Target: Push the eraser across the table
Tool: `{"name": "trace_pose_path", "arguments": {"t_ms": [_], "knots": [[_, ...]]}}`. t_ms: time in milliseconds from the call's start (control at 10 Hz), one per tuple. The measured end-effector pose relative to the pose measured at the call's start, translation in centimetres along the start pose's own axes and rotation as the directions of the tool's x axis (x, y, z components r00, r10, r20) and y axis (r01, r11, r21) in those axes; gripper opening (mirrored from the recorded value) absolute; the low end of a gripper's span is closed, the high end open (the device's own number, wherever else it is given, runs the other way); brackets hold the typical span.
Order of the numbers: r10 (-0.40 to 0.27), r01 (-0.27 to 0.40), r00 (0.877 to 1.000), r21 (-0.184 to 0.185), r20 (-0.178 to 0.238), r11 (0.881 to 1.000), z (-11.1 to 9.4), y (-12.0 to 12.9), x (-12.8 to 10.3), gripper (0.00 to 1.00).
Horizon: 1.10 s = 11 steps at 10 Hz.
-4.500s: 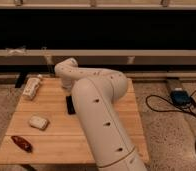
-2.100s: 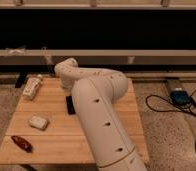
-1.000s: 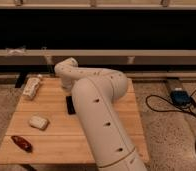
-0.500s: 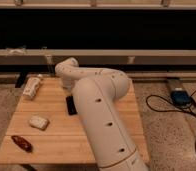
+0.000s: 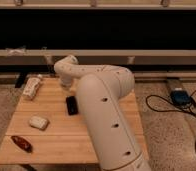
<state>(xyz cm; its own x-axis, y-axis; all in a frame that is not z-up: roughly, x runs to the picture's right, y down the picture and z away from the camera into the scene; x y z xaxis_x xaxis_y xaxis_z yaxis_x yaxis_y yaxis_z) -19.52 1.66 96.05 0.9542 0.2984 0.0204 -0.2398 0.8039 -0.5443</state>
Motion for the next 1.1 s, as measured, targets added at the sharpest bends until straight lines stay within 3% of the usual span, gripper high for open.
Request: {"name": "trace_pose_path", "arguments": {"t_ms": [500,700,1100], "knots": [[-0.005,0.006,1.000,0.022,-0.015,1.000,1.2,-0.3,-0.2,0.71],[0.003,-0.003,1.000,0.029,-0.007,1.000,1.2,-0.6,-0.2,0.55],[0.044,-0.045,0.999,0.046,0.029,0.998,0.6,-1.8,0.5,0.12]]}}
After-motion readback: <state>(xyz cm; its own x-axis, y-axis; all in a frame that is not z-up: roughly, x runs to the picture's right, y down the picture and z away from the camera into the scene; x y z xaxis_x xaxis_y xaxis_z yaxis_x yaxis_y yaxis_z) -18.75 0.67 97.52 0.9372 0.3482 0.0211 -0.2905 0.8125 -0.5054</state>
